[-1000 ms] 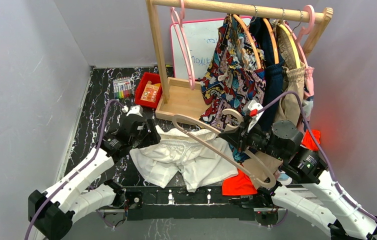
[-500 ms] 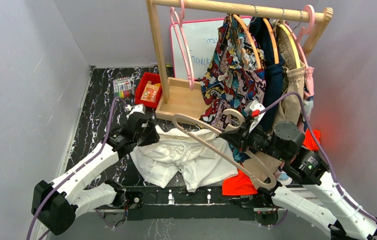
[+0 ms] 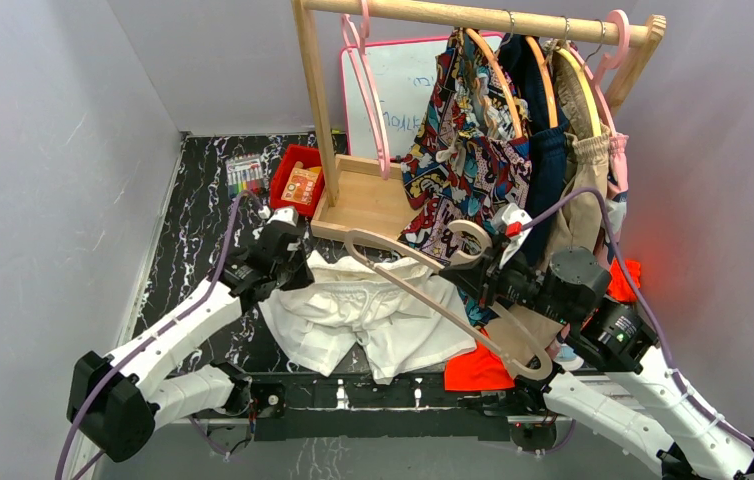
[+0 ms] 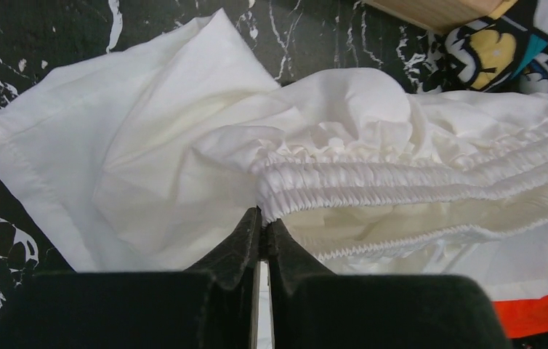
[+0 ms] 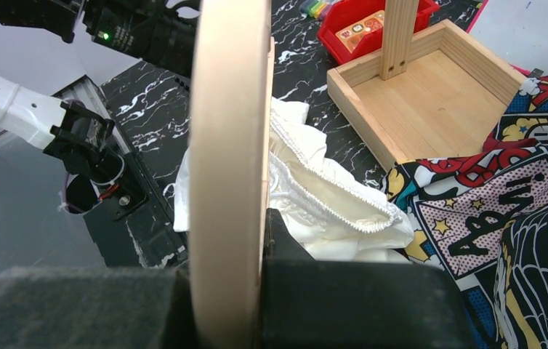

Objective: Place the shorts on the hanger
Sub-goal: Hang the shorts on the hanger.

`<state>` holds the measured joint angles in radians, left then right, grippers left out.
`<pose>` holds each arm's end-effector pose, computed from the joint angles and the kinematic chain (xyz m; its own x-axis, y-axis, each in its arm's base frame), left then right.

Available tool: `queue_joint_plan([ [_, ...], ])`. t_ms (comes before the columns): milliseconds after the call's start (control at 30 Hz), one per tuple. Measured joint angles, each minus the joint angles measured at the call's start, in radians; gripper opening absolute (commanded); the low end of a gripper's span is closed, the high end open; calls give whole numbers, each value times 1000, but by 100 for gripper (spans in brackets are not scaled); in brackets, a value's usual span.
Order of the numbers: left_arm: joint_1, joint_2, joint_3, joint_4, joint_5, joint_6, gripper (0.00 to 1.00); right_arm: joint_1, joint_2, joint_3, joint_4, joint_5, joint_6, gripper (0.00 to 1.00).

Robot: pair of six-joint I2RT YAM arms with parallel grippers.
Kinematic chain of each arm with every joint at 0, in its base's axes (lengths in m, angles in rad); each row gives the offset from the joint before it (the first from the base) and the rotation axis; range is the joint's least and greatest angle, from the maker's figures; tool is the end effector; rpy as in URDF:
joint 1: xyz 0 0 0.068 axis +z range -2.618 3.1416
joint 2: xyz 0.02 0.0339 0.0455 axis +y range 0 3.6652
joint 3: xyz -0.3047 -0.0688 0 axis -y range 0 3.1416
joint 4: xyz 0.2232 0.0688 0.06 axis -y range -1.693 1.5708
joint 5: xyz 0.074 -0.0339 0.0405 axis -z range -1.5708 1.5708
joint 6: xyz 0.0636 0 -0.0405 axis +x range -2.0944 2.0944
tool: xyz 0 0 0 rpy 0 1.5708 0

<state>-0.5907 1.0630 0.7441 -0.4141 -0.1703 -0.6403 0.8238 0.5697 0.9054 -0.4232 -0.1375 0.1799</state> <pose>0.1756 -0.1048 0.2753 -0.7111 -0.2321 -0.6637 0.0243 0.9353 -0.3531 0.0553 0.0726 0.3961 -0.2051 0.0394 -0.9780 -0.7957 0.5751 0.1900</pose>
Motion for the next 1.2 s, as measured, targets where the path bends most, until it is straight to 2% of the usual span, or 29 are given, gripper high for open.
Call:
queue_joint_plan([
  [167,0,-2,195,-90,60,64,0,0,10,43,-9,-4,-9,0],
  [300,0,-39,336,-84,117,90,0,0,-6,64,23,-20,-3,0],
  [433,0,-118,266,-68,140,82,0,0,-36,54,61,-27,6,0],
  [600,0,-91,152,-91,162,69,0,0,-33,34,59,-22,6,0],
  [867,0,-78,137,-87,167,68,0,0,61,66,18,-21,-19,0],
  [1033,0,-84,127,-79,149,68,0,0,176,207,9,-99,-31,0],
  [1200,0,-96,103,-62,113,68,0,0,212,231,23,-141,-57,0],
])
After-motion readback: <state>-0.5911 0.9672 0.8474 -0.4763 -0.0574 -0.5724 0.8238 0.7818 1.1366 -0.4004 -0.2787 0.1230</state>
